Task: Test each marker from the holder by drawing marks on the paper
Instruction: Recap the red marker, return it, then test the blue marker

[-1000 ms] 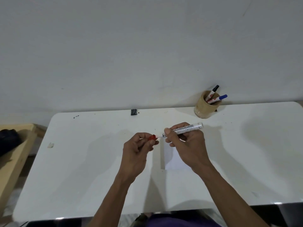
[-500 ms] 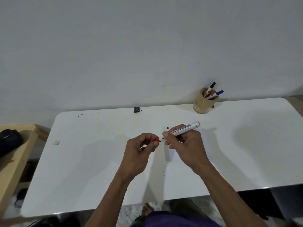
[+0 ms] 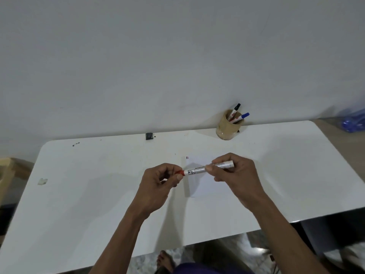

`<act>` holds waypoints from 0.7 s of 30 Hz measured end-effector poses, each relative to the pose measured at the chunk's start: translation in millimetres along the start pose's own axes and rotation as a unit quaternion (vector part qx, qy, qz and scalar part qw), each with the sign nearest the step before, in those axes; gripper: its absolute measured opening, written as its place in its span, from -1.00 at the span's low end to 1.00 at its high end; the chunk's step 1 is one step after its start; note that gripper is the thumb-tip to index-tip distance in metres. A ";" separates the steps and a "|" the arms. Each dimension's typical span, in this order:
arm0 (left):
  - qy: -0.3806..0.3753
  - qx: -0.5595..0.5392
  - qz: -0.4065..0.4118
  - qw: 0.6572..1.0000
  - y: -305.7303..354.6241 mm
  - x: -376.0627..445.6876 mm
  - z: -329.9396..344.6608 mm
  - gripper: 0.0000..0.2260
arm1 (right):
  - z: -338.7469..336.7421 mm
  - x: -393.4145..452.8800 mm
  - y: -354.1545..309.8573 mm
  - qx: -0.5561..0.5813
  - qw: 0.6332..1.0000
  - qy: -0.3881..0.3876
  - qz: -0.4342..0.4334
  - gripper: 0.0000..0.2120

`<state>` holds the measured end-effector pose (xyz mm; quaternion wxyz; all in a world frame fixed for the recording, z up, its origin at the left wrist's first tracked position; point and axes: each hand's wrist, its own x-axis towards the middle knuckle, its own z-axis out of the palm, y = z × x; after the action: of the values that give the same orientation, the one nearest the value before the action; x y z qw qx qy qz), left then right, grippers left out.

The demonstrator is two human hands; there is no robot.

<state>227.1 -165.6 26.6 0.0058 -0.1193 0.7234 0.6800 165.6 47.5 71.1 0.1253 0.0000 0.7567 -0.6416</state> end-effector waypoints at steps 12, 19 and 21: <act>0.003 0.057 0.021 0.998 45.8 71.8 68.1 -0.83 | -36.3 59.8 6.1 -0.253 0.958 -0.097 -0.097 -0.74; 0.054 0.129 -0.021 0.990 44.6 125.2 115.2 -0.61 | -89.4 114.0 -4.4 -0.175 0.972 0.012 -0.156 -0.36; 0.075 0.154 -0.030 0.985 42.7 144.4 131.4 -0.56 | -100.9 137.5 -12.6 -0.151 0.967 0.076 -0.191 -0.46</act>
<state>58.9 -58.0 34.1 -0.0096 -0.1889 0.8138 0.5495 11.2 121.1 71.9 -0.0586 -0.1146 0.8383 -0.5298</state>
